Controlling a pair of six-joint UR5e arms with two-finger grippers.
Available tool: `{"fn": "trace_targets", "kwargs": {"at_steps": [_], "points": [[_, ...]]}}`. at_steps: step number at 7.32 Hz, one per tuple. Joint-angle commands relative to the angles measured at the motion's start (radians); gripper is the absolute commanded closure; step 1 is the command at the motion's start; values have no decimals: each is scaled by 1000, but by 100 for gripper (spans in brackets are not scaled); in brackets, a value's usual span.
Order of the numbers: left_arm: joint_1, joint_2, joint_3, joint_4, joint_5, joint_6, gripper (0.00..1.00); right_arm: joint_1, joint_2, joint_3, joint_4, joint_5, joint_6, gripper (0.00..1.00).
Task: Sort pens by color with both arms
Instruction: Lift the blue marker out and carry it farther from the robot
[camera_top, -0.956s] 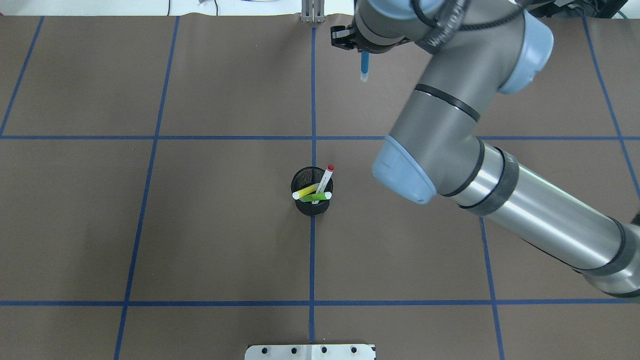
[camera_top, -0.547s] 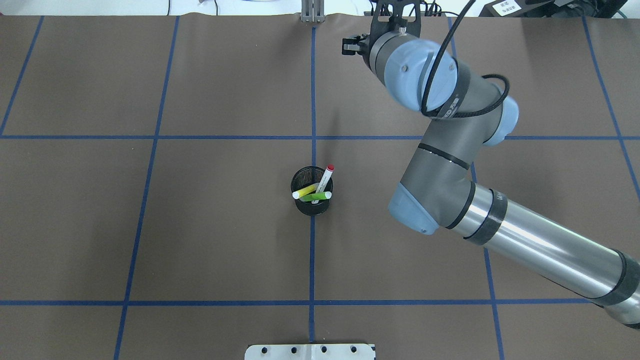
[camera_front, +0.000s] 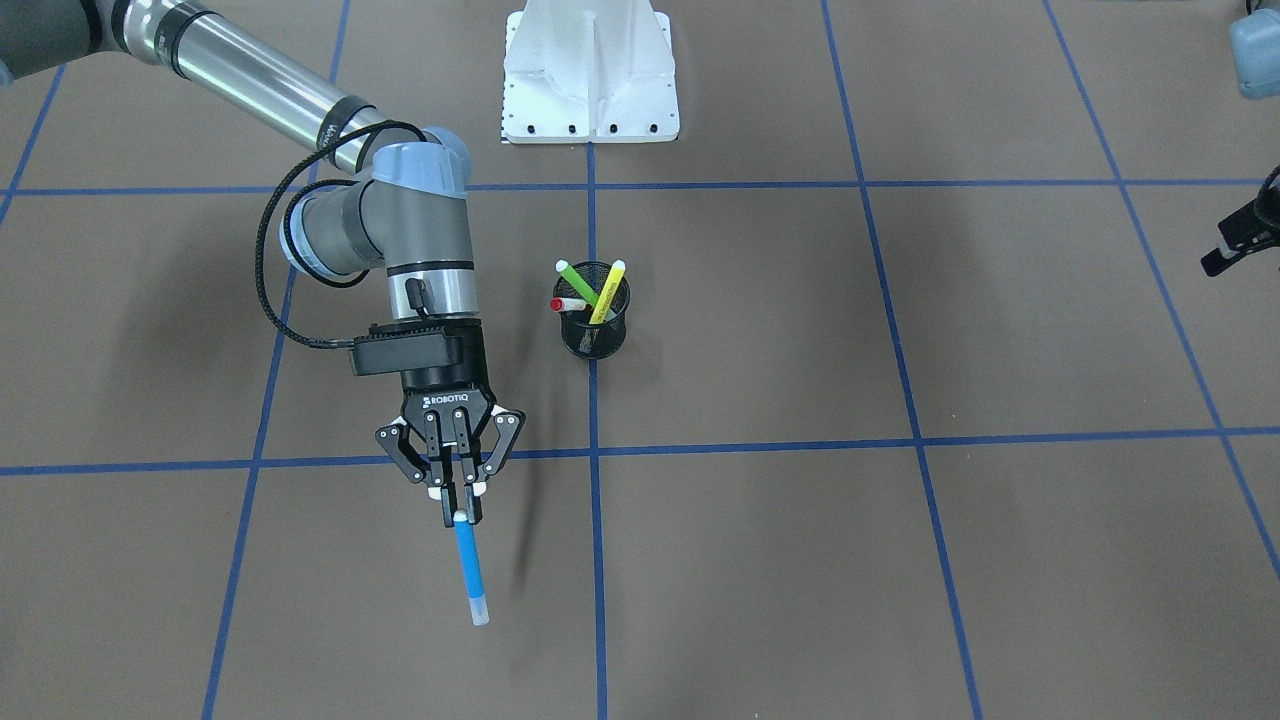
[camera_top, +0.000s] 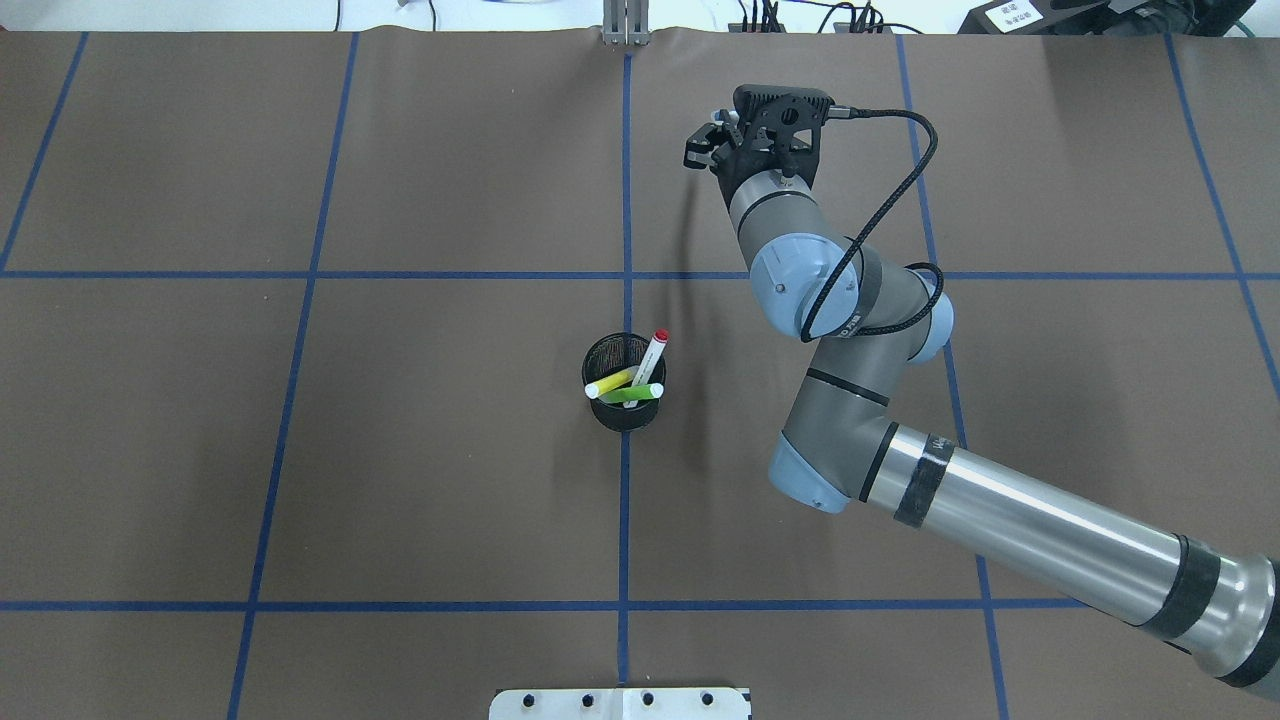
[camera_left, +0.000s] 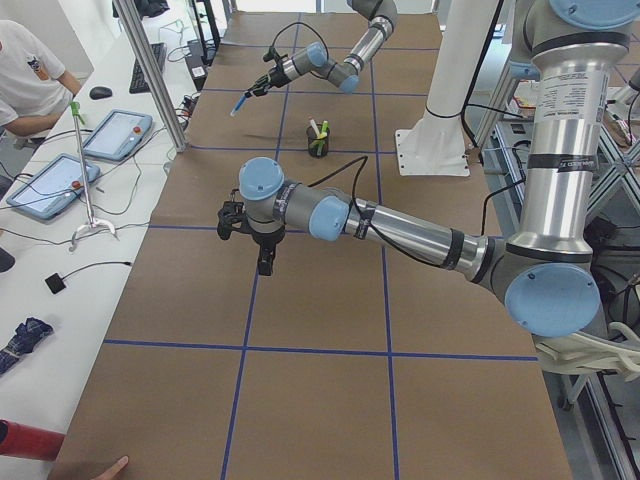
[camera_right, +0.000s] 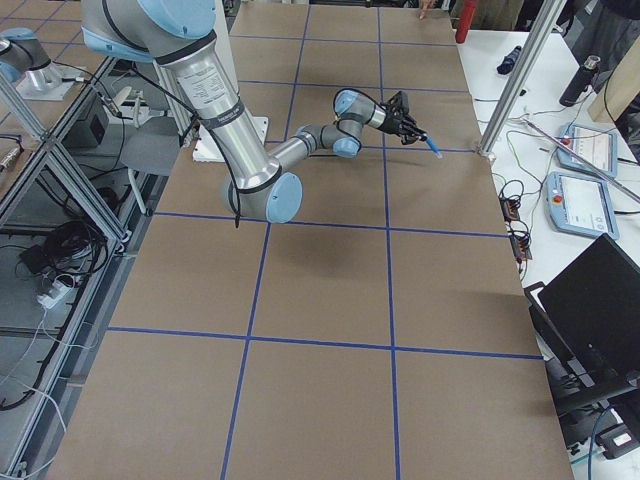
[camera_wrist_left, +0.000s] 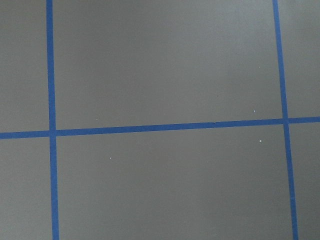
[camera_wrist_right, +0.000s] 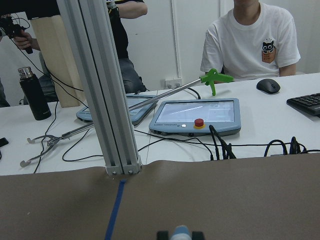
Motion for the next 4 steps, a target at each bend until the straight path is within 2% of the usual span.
{"fn": "trace_targets", "kwargs": {"at_steps": [1, 4], "points": [[0, -10, -2, 3, 2, -2, 0, -14, -16, -23, 42, -44, -1, 100], [0, -13, 0, 3, 4, -2, 0, -51, -62, -28, 84, -44, -3, 100]]}}
